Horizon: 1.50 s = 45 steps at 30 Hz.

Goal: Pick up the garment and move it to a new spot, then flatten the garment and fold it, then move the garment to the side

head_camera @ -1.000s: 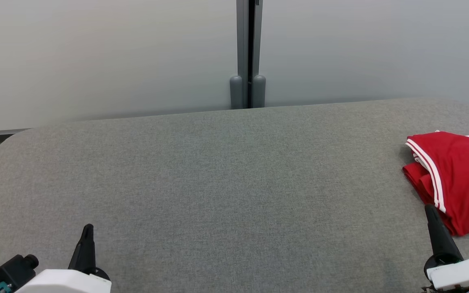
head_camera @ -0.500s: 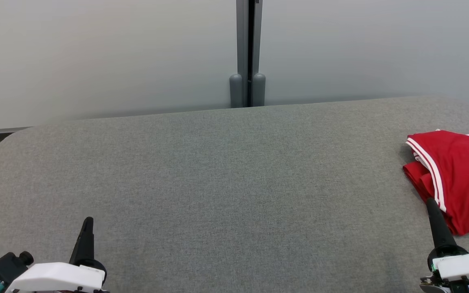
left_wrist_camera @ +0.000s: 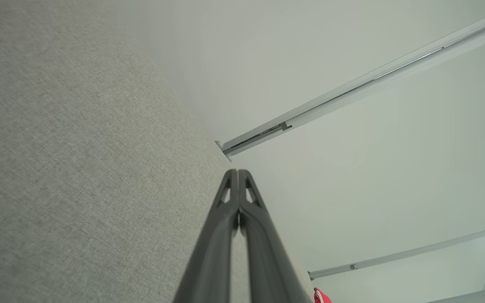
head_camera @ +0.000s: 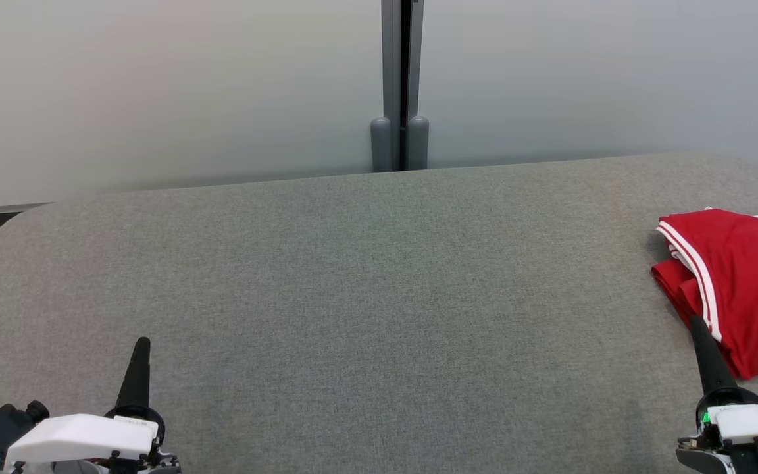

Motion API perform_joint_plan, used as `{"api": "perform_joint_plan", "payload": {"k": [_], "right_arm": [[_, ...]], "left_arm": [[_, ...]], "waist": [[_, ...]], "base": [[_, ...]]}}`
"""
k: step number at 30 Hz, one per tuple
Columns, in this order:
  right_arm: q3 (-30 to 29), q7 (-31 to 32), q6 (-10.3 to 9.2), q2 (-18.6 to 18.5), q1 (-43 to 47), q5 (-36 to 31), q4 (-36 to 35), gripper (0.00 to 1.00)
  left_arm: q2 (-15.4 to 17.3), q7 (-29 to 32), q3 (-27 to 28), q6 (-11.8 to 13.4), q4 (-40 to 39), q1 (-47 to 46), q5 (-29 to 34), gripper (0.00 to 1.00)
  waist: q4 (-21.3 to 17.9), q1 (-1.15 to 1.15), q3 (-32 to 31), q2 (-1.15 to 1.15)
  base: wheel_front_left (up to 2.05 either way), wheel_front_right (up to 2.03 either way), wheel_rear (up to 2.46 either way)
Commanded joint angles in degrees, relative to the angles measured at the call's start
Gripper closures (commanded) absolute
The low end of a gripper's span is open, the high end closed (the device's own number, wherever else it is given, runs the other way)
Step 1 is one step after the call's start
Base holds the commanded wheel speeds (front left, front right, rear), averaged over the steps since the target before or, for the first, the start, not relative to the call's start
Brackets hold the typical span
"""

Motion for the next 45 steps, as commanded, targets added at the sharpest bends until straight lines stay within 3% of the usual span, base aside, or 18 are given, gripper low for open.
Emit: {"api": "perform_joint_plan", "payload": {"k": [1, 45], "right_arm": [[-0.4, 0.4, 0.02, -0.1, -1.4, 1.7, 0.1, 1.00], [-2.2, 1.4, 0.02, 2.0, -5.5, 19.6, 4.8, 1.00]], "left_arm": [[0.2, 0.4, 0.7, -0.8, -0.1, -1.7, -1.7, 1.00], [-3.1, 5.0, 5.2, -5.6, 2.6, -5.5, -19.9, 1.00]], "waist": [[0.0, 0.00, 0.0, 0.00], [-0.1, 0.00, 1.0, 0.00]], "base": [[0.00, 0.00, 0.00], [0.00, 0.00, 0.00]]}}
